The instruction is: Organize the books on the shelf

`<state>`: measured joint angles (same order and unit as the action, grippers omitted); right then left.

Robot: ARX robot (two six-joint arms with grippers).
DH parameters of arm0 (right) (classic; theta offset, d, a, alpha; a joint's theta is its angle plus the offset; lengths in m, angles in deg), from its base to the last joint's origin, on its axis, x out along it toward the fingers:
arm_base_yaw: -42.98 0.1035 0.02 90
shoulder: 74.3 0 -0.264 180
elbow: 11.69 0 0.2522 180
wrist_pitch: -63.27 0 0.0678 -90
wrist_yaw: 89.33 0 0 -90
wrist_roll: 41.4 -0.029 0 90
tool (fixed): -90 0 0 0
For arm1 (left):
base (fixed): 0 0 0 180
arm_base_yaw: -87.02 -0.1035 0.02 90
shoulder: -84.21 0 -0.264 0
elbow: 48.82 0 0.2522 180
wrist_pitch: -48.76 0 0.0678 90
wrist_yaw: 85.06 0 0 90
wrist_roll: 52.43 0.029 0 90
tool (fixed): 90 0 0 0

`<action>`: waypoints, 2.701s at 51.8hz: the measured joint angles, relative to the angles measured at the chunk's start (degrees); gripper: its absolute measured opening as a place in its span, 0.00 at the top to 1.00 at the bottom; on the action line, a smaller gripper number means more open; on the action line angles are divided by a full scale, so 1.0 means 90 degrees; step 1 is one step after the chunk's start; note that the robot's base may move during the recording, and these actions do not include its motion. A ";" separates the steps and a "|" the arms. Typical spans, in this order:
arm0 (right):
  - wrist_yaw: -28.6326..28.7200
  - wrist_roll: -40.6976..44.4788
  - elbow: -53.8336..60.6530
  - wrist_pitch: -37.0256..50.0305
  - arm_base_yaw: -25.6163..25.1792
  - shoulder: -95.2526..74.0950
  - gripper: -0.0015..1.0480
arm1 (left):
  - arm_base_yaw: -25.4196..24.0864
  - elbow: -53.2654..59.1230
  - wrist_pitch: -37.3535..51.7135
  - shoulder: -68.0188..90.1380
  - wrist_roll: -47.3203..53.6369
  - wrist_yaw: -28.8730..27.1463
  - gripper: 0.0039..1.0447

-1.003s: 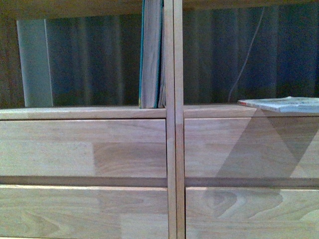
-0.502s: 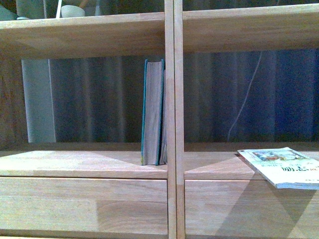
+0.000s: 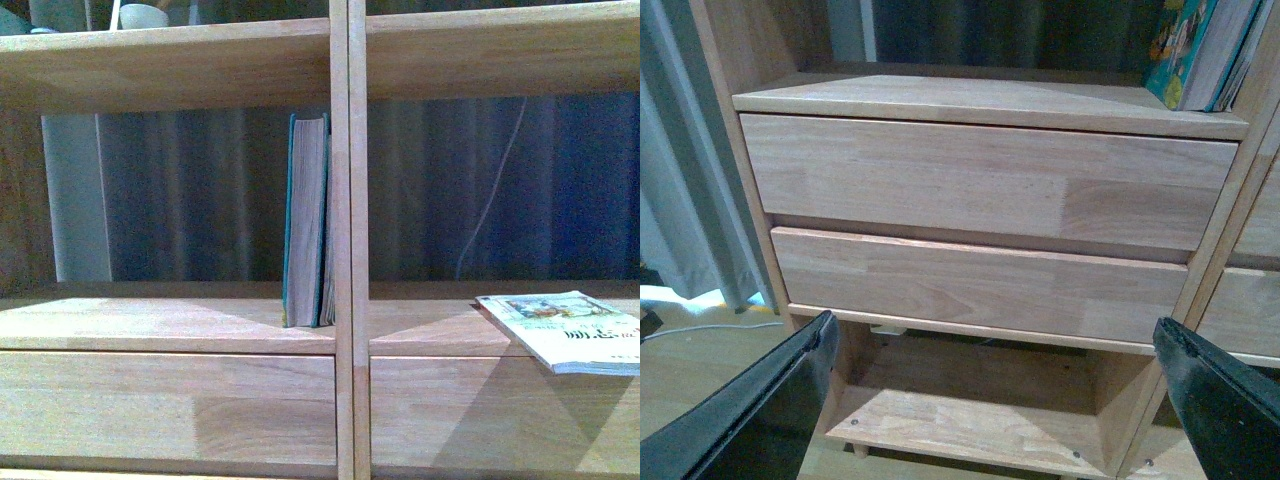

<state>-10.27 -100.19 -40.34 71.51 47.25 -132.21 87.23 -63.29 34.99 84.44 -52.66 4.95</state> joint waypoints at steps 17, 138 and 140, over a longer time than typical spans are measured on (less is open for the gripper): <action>0.0158 -0.1056 -0.1282 0.0685 -0.0017 -0.1953 0.07 | 0.0000 0.0000 0.0000 0.0000 0.0000 -0.0002 0.07; 0.1205 -0.1151 -0.4617 -0.0262 -0.2045 -0.2951 0.93 | 0.0000 0.0000 0.0000 0.0000 0.0000 -0.0002 0.07; 0.1333 -0.1083 -0.4551 -0.0294 -0.2171 -0.2744 0.93 | 0.0000 0.0000 0.0000 0.0000 0.0000 0.0000 0.07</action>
<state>1.73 -109.94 -81.30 68.86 27.71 -156.90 87.23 -63.29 34.99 84.44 -52.66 4.95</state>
